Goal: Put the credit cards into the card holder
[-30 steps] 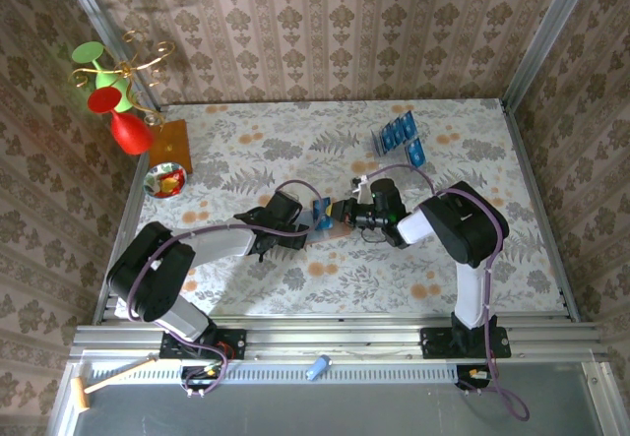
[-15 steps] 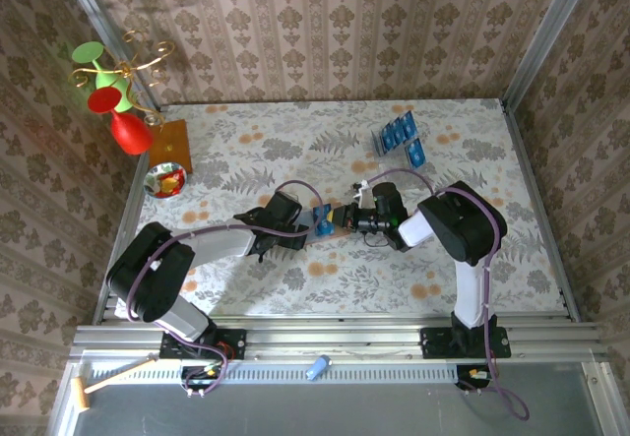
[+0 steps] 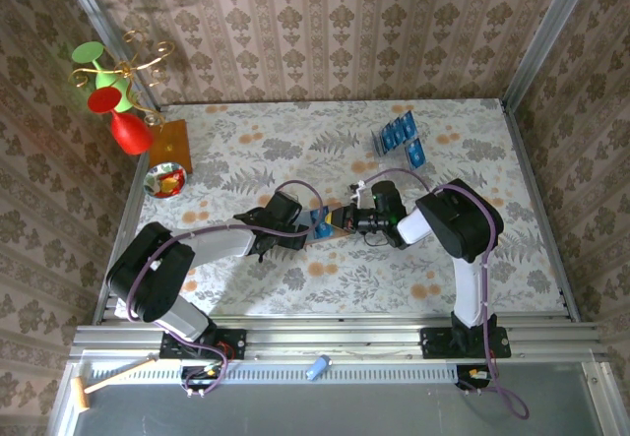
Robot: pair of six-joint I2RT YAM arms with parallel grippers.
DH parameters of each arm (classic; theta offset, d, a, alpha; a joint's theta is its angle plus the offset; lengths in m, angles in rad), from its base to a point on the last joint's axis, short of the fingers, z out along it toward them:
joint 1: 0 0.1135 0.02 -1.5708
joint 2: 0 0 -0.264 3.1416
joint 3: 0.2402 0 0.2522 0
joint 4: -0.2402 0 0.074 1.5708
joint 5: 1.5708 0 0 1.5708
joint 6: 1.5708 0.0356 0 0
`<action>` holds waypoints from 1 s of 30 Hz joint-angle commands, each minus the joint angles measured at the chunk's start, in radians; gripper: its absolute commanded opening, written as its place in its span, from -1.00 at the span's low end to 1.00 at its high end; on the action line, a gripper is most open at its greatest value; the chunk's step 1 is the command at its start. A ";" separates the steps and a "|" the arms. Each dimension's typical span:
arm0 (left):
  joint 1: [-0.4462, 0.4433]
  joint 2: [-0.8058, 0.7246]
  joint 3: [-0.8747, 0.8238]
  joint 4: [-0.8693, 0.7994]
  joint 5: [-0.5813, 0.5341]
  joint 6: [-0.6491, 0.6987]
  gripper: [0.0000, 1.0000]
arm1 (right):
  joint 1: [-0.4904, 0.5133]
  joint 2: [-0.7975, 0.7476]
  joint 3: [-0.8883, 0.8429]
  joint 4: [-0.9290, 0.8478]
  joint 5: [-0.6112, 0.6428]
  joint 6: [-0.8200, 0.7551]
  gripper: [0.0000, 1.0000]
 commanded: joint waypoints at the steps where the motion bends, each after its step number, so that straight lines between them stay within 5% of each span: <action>1: -0.006 -0.013 -0.013 -0.031 -0.005 0.015 1.00 | -0.001 0.033 0.020 -0.089 -0.039 -0.044 -1.00; 21: -0.005 -0.011 -0.014 -0.025 -0.003 0.014 1.00 | 0.003 0.069 0.094 -0.255 -0.061 -0.092 -0.99; 30: -0.007 -0.011 -0.015 -0.022 0.004 0.008 1.00 | -0.004 -0.016 0.104 -0.409 0.012 -0.161 -0.03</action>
